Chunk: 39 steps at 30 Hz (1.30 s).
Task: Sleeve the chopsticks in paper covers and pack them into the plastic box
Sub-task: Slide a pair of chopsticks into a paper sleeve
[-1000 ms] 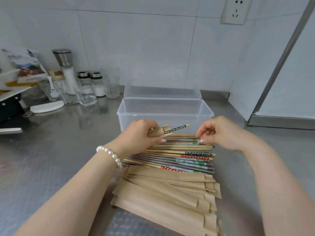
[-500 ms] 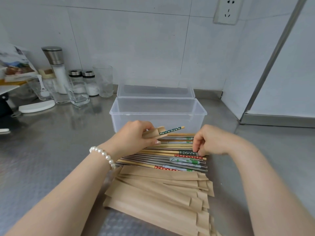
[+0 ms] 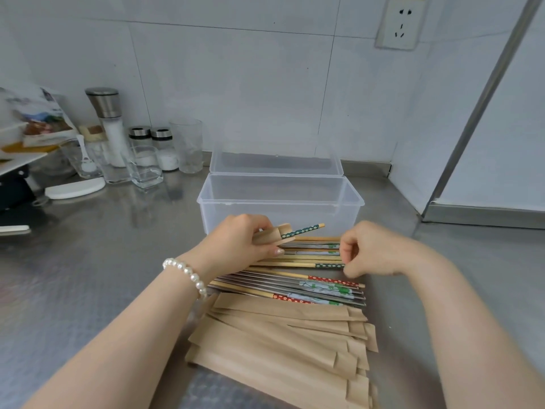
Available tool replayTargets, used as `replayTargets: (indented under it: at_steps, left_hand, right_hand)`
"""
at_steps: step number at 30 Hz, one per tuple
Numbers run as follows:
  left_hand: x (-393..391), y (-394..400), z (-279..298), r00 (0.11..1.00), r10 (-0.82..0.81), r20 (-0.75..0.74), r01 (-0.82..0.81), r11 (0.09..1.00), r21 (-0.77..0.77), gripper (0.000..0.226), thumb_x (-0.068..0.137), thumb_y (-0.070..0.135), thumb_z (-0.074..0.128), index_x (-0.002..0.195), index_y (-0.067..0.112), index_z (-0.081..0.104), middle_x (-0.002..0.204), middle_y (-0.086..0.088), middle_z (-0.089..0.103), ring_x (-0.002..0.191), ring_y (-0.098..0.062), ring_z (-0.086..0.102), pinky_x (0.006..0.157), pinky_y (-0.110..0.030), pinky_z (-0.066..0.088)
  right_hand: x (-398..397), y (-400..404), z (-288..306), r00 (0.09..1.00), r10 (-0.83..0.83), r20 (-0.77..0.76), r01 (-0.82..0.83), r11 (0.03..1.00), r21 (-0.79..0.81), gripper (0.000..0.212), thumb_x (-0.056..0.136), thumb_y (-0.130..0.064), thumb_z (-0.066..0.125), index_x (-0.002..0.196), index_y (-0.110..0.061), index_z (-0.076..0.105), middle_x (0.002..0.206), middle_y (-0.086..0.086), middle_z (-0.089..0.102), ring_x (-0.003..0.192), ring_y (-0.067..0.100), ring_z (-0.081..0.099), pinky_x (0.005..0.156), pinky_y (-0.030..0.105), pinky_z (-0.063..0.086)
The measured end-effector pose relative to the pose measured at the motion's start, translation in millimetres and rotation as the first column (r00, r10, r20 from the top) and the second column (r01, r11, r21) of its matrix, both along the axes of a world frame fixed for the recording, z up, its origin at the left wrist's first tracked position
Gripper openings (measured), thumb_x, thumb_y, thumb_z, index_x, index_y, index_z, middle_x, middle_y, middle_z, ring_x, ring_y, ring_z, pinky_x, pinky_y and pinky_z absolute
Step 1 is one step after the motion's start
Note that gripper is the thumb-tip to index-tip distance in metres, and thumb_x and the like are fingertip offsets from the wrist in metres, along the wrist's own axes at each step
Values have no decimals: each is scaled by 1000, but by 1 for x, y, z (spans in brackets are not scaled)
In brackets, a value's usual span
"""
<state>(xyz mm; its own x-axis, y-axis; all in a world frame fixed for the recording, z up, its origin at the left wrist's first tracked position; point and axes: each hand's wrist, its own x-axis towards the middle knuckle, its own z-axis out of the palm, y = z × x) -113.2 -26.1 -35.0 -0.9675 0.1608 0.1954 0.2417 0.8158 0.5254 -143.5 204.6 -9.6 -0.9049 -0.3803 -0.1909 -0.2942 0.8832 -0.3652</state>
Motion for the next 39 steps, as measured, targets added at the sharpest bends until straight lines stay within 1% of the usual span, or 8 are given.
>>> replayTargets:
  at_steps: [4, 7, 9, 11, 14, 28, 35, 39]
  left_hand:
    - [-1, -3, 3, 999, 20, -38, -18, 998, 54, 19, 78, 39, 68, 85, 26, 56, 71, 9, 54, 65, -12, 50, 60, -27, 41]
    - [-2, -5, 5, 999, 22, -42, -18, 995, 101, 14, 81, 33, 67, 85, 23, 57, 72, 4, 58, 58, -10, 50, 64, -32, 48]
    - [-2, -6, 5, 999, 29, -40, -25, 995, 100, 12, 82, 30, 65, 88, 21, 59, 74, 3, 59, 57, -8, 49, 64, -34, 51]
    - [-2, -5, 4, 999, 32, -40, -28, 994, 105, 14, 83, 30, 65, 90, 20, 60, 70, 7, 55, 54, -6, 47, 61, -32, 49]
    - [-2, -4, 3, 1000, 17, -7, -16, 993, 118, 13, 81, 30, 67, 88, 22, 58, 68, 10, 53, 54, -6, 47, 60, -29, 47]
    - [-1, -1, 3, 999, -29, 40, 22, 987, 161, 17, 78, 35, 69, 88, 25, 60, 68, 6, 59, 53, -6, 51, 56, -28, 50]
    - [1, 3, 3, 998, -55, 33, 50, 988, 148, 12, 82, 34, 65, 88, 25, 59, 64, 8, 57, 51, -5, 49, 52, -21, 43]
    - [2, 3, 3, 998, -56, 26, 53, 991, 123, 14, 82, 34, 65, 88, 24, 59, 66, 8, 56, 56, -9, 50, 54, -24, 44]
  right_hand:
    - [1, 13, 16, 999, 20, 33, 1, 840, -542, 20, 68, 4, 74, 62, -14, 68, 55, 3, 61, 50, 8, 53, 53, 19, 43]
    - [-3, 17, 19, 997, 8, 80, 68, 444, -894, 7, 59, -7, 74, 58, -14, 72, 53, 2, 64, 47, 8, 54, 48, 15, 44]
    - [-11, 19, 16, 989, -59, 137, 143, 97, -985, 5, 56, -20, 73, 59, -16, 73, 51, -3, 61, 47, 6, 53, 47, 16, 43]
    - [-20, 25, 10, 961, -178, 213, 187, -152, -970, 16, 79, -19, 64, 64, -18, 67, 48, -6, 54, 45, 6, 49, 45, 17, 38]
    - [-29, 37, 4, 894, -325, 309, 210, -304, -929, 24, 96, -26, 45, 74, -17, 51, 44, -6, 48, 42, 8, 42, 45, 18, 29]
    - [-31, 32, 1, 866, -437, 243, 175, -189, -966, 26, 97, -22, 42, 73, -16, 49, 41, -6, 49, 40, 8, 43, 44, 19, 28]
    - [-18, 6, -6, 946, -173, 274, 317, 312, -896, 12, 85, -9, 58, 75, -9, 66, 55, 0, 61, 56, 13, 49, 53, 23, 35]
    - [-12, -10, -13, 944, -78, 321, 323, 418, -849, 9, 82, -6, 62, 77, -7, 70, 61, 4, 66, 56, 12, 56, 54, 22, 41]
